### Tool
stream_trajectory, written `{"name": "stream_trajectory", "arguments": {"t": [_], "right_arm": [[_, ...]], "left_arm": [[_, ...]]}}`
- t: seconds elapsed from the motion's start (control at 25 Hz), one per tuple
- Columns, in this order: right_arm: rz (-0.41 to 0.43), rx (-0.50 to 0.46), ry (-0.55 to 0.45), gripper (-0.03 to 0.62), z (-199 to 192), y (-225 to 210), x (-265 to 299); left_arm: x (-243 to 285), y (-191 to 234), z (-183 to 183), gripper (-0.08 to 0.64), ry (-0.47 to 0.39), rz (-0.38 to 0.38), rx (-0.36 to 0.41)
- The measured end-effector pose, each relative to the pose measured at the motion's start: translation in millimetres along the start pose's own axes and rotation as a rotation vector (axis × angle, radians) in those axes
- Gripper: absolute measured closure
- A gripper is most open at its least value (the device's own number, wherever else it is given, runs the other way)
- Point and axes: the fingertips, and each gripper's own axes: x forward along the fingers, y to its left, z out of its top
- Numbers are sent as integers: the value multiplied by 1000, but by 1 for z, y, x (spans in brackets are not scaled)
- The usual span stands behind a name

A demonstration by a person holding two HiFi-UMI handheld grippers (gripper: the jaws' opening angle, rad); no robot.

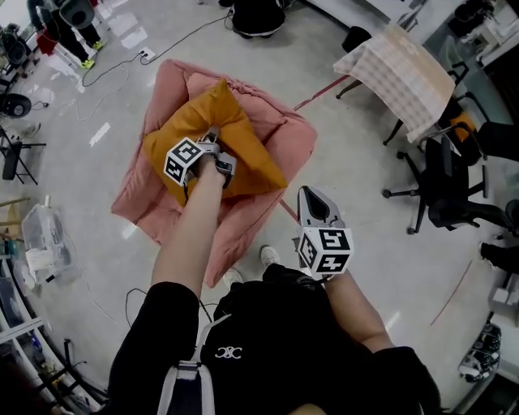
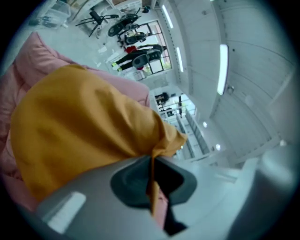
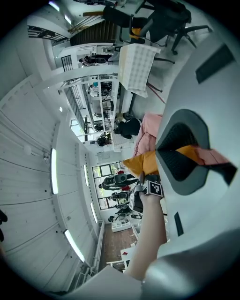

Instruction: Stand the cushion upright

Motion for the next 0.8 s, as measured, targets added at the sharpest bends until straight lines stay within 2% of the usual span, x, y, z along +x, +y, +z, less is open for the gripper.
{"name": "stream_trajectory", "arguments": {"t": [0.16,0.36,0.44,0.56,0.64,0.72,0.8], "right_arm": [[-12,9,17,595,-5,-12,2],[20,2,21,595,-5,-7,8],[38,-1,21,595,-4,-3,11],[65,-11,17,595,-3,11,13],[81,-15,10,595,-1,21,15],[100,-19,4,595,2,30,15],[120,-23,-5,595,5,39,15]], "left_arm": [[15,4,-5,508,66,-13,32],[9,-11,-9,393,127,-71,156],[1,-20,-11,342,138,-99,183],[-17,-31,-8,313,133,-130,204],[-33,-38,-4,302,117,-142,249],[-51,-48,0,335,98,-141,332],[-70,-58,4,510,70,-116,462]]}}
